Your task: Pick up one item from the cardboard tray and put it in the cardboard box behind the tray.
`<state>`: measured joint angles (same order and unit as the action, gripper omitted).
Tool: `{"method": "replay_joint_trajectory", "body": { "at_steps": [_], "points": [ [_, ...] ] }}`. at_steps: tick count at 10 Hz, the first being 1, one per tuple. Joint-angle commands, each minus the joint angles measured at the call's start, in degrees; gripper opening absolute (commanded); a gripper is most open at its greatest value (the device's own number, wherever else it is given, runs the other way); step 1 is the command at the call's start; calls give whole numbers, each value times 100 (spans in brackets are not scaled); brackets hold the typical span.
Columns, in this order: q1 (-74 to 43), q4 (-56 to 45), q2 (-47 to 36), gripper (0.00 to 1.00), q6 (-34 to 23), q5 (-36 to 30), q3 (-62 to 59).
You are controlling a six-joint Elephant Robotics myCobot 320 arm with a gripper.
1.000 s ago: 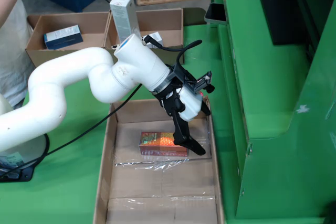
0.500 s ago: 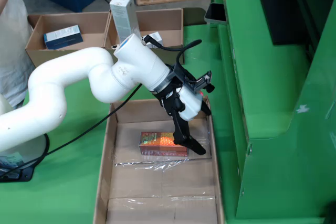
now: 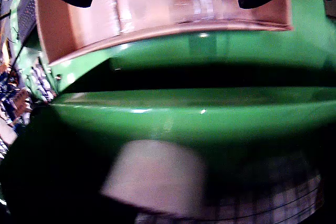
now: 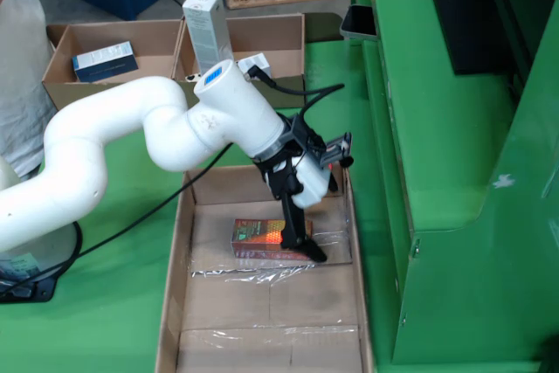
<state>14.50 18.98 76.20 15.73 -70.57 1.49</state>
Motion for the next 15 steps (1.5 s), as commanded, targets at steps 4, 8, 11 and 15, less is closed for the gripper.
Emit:
{"method": "replay_joint_trajectory", "body": {
  "at_steps": [4,8,11,15],
  "points": [
    [-123,-159,49,100,515,-2087,-149],
    [-64,88,243,100,561,-1695,-149],
    [0,325,447,100,513,-1169,-149],
    [86,654,652,100,160,-243,-149]
  ]
}}
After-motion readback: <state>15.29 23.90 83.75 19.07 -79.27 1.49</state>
